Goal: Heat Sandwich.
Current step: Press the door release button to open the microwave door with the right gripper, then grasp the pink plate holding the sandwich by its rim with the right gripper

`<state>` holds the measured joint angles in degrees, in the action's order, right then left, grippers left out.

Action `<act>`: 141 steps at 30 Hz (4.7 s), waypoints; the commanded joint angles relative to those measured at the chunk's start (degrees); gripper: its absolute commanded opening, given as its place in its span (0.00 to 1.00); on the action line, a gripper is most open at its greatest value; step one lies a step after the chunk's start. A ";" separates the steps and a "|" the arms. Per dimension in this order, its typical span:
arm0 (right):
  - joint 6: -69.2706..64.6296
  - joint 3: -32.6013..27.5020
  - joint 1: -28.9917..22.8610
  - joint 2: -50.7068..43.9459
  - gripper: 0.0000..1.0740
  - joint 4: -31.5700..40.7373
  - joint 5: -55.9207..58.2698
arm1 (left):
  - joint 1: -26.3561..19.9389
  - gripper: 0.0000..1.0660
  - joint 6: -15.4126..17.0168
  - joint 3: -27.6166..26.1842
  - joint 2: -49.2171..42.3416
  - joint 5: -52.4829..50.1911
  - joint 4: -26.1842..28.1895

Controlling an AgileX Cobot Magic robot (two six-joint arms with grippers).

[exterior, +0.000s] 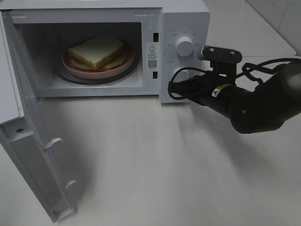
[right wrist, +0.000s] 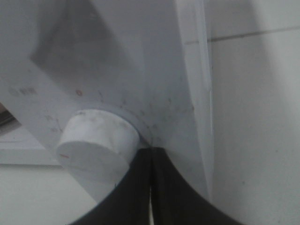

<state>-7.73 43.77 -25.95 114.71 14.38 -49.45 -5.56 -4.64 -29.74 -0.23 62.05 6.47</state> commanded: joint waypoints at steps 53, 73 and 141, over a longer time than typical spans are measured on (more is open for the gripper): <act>28.07 2.92 0.46 -40.68 0.48 -9.80 73.80 | -0.11 0.73 0.29 0.17 -0.97 -0.80 0.06; 65.32 9.00 0.46 -39.19 0.70 -1.83 77.29 | -0.11 0.73 0.29 0.17 -0.97 -0.80 0.06; 68.53 80.21 -10.71 23.84 0.70 -0.17 98.03 | -0.11 0.73 0.29 0.17 -0.97 -0.80 0.06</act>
<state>61.71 123.01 -37.13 138.03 13.29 47.78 -5.56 -4.64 -29.74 -0.23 62.05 6.47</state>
